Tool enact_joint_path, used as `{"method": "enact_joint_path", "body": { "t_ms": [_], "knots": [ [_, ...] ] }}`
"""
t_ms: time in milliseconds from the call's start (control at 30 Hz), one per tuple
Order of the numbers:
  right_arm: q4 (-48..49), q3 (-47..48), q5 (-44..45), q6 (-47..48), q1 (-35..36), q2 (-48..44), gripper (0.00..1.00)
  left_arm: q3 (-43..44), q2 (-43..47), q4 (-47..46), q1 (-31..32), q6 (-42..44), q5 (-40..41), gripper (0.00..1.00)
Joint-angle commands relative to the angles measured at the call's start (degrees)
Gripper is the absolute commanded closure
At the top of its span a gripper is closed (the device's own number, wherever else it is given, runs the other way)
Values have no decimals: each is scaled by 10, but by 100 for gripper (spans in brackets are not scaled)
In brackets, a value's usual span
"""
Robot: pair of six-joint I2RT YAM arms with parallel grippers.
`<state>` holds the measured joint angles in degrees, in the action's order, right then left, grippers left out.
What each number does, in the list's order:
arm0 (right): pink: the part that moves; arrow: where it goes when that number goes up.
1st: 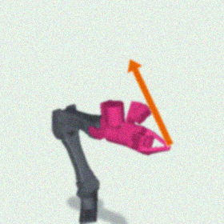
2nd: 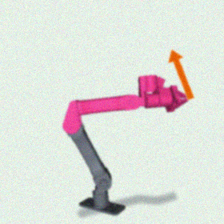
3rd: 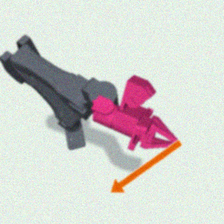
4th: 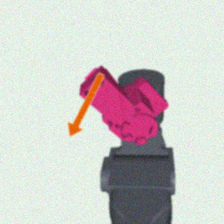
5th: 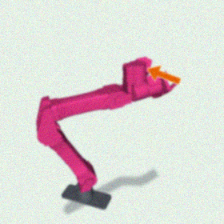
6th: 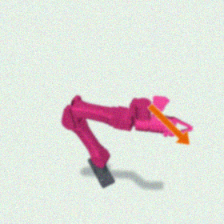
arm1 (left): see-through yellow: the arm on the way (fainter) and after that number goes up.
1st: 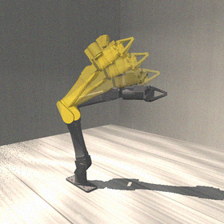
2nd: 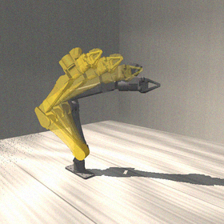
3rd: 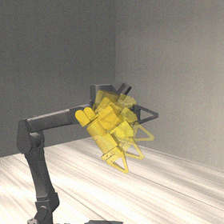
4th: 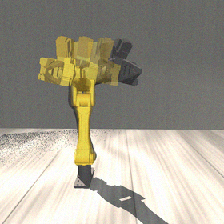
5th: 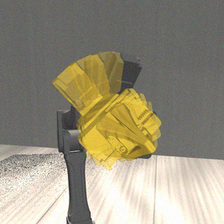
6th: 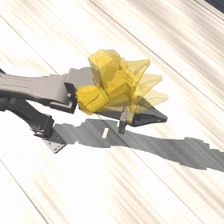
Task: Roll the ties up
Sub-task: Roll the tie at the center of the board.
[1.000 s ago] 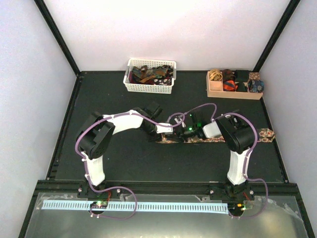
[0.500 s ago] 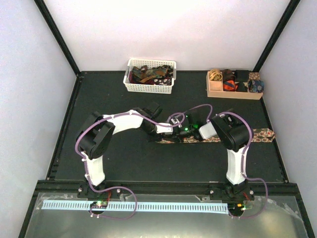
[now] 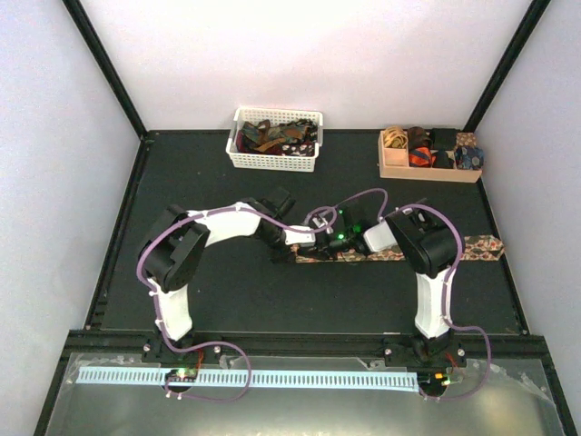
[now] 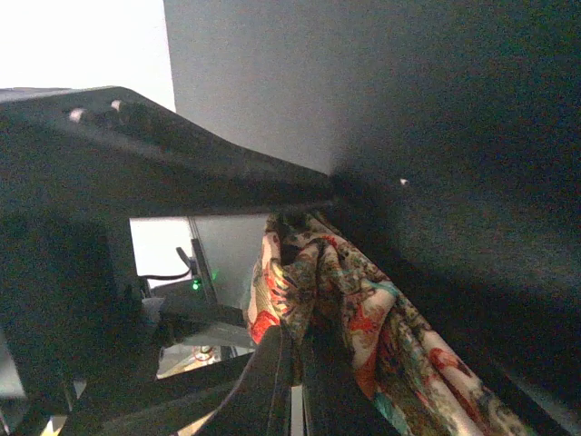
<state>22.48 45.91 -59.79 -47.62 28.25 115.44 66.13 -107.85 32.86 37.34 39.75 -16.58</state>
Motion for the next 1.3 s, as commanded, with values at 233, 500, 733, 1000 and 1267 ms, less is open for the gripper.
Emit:
{"method": "enact_joint_path", "body": {
  "t_ms": [233,500,733,1000,1267],
  "knots": [
    [-109,7,6,94,-30,-4,99,-41,72,-21,-19,-6,-35,17],
    [-105,16,-1,93,-32,-13,99,-29,117,-66,-15,-51,-111,14],
    [-137,2,-2,126,-52,-11,99,-103,151,-196,-20,-83,-192,14],
    [-158,-11,-10,160,-75,-20,99,-235,124,-448,-23,-115,-228,14],
    [-160,-9,-17,161,-78,-19,99,-269,59,-593,-25,-138,-201,12]
  ]
}}
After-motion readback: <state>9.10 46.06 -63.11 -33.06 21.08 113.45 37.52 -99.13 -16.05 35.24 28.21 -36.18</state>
